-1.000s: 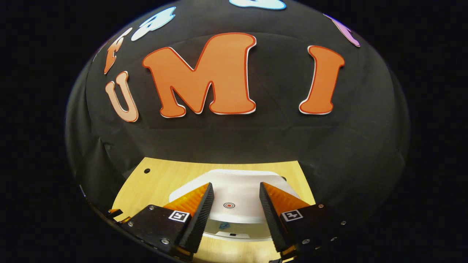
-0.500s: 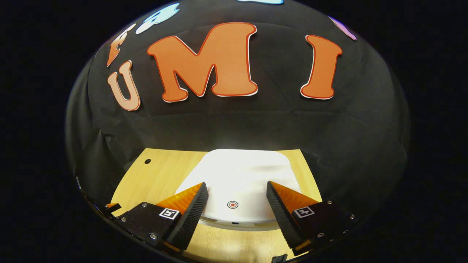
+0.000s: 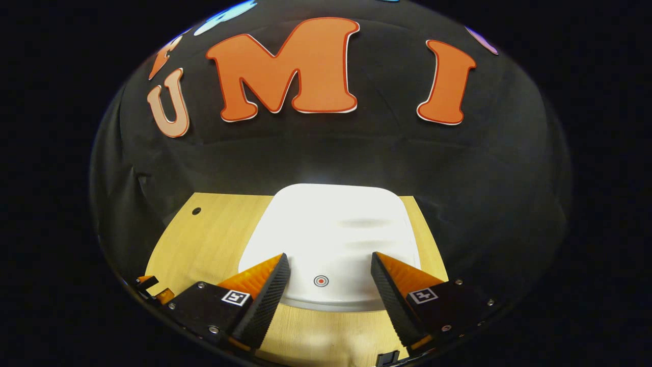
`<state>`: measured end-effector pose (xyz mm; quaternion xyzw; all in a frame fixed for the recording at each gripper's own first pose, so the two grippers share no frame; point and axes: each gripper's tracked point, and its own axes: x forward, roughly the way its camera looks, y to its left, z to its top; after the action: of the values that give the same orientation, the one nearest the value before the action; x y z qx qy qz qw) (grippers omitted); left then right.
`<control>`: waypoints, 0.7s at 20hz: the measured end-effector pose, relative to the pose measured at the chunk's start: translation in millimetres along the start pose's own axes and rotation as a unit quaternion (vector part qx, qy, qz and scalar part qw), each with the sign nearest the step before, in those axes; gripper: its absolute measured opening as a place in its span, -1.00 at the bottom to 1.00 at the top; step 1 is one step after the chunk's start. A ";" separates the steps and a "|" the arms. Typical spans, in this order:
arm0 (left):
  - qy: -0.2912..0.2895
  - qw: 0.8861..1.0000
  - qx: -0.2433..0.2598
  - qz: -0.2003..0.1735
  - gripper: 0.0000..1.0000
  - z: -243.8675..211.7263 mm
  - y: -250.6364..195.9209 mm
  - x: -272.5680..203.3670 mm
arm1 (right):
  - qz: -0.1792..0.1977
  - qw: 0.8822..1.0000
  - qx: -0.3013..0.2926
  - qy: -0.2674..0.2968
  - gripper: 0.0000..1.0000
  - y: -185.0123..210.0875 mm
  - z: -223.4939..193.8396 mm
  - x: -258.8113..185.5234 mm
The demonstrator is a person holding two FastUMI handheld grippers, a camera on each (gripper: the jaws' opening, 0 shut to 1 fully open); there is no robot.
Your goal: Press the lid of the desktop garbage bin to open it, pick up the crumpled paper on the desktop and throw it into the bin, then pick up the pop can on the desktop and drop it into the bin, and finally close the garbage bin lid.
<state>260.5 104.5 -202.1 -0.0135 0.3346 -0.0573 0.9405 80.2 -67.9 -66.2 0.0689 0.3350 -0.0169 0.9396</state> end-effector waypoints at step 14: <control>-0.006 1.000 0.019 -0.021 0.97 4.7 -4.0 0.2 | 0.004 0.999 -0.007 -0.033 0.98 2.8 -2.0 -1.8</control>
<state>263.3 100.5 -198.3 -0.0030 0.3278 -0.0837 0.9410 77.8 -64.9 -66.2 0.0633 0.3036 -0.0134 0.9506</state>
